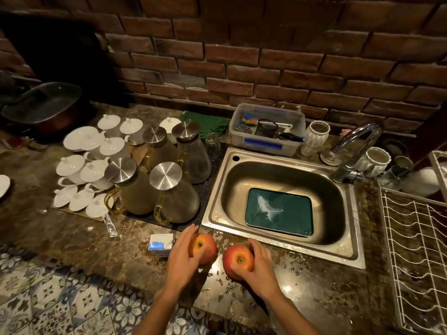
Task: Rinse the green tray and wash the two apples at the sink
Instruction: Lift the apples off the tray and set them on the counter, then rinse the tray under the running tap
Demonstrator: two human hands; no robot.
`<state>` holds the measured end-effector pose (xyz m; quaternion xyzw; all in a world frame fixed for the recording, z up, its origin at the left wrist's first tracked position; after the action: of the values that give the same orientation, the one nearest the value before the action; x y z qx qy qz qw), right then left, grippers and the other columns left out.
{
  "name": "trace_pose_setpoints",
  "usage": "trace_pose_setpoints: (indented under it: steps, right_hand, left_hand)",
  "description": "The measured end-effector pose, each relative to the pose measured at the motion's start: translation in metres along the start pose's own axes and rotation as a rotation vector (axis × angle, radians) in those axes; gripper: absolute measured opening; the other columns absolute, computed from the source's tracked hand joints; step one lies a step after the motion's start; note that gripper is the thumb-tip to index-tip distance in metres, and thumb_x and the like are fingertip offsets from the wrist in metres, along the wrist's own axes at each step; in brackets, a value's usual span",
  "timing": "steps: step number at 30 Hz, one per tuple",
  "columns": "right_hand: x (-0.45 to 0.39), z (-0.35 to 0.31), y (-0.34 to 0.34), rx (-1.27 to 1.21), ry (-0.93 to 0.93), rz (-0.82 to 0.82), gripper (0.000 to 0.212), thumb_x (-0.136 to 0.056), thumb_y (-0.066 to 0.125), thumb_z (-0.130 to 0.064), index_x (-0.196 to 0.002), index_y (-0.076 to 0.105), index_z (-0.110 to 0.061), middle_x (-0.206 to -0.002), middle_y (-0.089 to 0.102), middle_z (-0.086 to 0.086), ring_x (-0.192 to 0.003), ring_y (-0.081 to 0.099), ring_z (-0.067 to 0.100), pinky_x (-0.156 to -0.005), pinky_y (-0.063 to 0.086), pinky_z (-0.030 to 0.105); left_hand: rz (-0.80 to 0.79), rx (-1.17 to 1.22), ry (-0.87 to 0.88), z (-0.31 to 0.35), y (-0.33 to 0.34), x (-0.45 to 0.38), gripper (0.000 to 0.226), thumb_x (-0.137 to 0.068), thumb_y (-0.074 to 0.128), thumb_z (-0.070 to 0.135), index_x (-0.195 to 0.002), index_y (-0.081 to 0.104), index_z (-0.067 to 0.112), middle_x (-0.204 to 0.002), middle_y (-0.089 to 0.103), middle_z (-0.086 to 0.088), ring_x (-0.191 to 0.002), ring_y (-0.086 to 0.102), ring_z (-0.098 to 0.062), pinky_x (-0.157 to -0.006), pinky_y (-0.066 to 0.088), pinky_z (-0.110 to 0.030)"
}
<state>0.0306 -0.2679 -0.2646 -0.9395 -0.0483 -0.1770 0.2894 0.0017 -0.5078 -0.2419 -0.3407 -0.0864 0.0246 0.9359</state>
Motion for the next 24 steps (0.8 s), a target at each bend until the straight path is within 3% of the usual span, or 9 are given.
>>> trace_pose_setpoints:
  steps: [3, 7, 11, 18, 21, 24]
  right_hand:
    - [-0.002, -0.01, -0.022, -0.013, -0.04, 0.066, 0.089, -0.075, 0.074, -0.056, -0.15, 0.03, -0.038, -0.149, 0.032, -0.009, -0.141, 0.026, 0.01, -0.118, 0.03, 0.039]
    - [-0.004, -0.03, -0.054, -0.032, -0.113, 0.14, 0.078, -0.084, 0.066, -0.059, -0.15, 0.029, -0.042, -0.154, 0.027, -0.014, -0.141, 0.023, 0.002, -0.117, 0.027, 0.034]
    - [-0.004, -0.051, -0.089, 0.004, -0.204, 0.207, 0.074, -0.09, 0.061, -0.054, -0.153, 0.031, -0.032, -0.156, 0.029, -0.01, -0.141, 0.018, -0.002, -0.121, 0.023, 0.033]
    - [-0.004, -0.059, -0.143, 0.055, -0.256, 0.306, 0.076, -0.092, 0.055, -0.057, -0.156, 0.025, -0.028, -0.158, 0.024, -0.014, -0.148, 0.014, 0.008, -0.124, 0.023, 0.039]
    - [-0.006, -0.051, -0.164, 0.093, -0.243, 0.34, 0.08, -0.092, 0.052, -0.06, -0.157, 0.021, -0.027, -0.162, 0.016, -0.017, -0.148, 0.007, 0.005, -0.124, 0.017, 0.034]
    - [-0.008, -0.041, -0.182, 0.132, -0.227, 0.356, 0.084, -0.09, 0.04, -0.07, -0.159, 0.015, -0.029, -0.164, 0.005, -0.021, -0.149, -0.001, 0.001, -0.122, 0.009, 0.031]
  left_hand:
    - [0.042, 0.019, 0.072, 0.024, -0.013, -0.003, 0.046, -0.094, 0.059, 0.045, -0.138, 0.051, 0.039, -0.151, 0.045, 0.012, -0.141, 0.039, -0.007, -0.116, 0.034, -0.035]
    - [0.097, -0.011, 0.166, 0.058, -0.025, -0.011, 0.041, -0.097, 0.053, 0.045, -0.135, 0.058, 0.032, -0.146, 0.049, 0.015, -0.136, 0.042, -0.003, -0.114, 0.04, -0.042]
    - [0.164, -0.094, 0.283, 0.101, -0.031, -0.022, 0.047, -0.095, 0.041, 0.052, -0.133, 0.06, 0.031, -0.143, 0.052, 0.014, -0.133, 0.045, -0.004, -0.111, 0.04, -0.041]
    - [0.164, -0.239, 0.411, 0.165, -0.006, -0.038, 0.048, -0.098, 0.032, 0.055, -0.14, 0.049, 0.04, -0.151, 0.042, 0.018, -0.14, 0.027, 0.009, -0.117, 0.025, -0.038]
    - [0.123, -0.296, 0.445, 0.185, 0.01, -0.042, 0.049, -0.099, 0.027, 0.057, -0.143, 0.045, 0.046, -0.157, 0.033, 0.019, -0.144, 0.015, 0.008, -0.121, 0.021, -0.043]
    - [0.054, -0.339, 0.449, 0.197, 0.029, -0.045, 0.053, -0.099, 0.019, 0.06, -0.147, 0.038, 0.049, -0.162, 0.018, 0.023, -0.15, 0.006, 0.004, -0.122, 0.008, -0.039]
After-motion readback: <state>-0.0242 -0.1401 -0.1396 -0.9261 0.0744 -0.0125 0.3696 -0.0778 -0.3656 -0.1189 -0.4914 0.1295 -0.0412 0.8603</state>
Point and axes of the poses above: each hand's wrist, its own x-axis away from the middle knuckle, its own y-axis out of the palm, z = x × y, the point moved 10 cm from there along -x, towards the middle knuckle
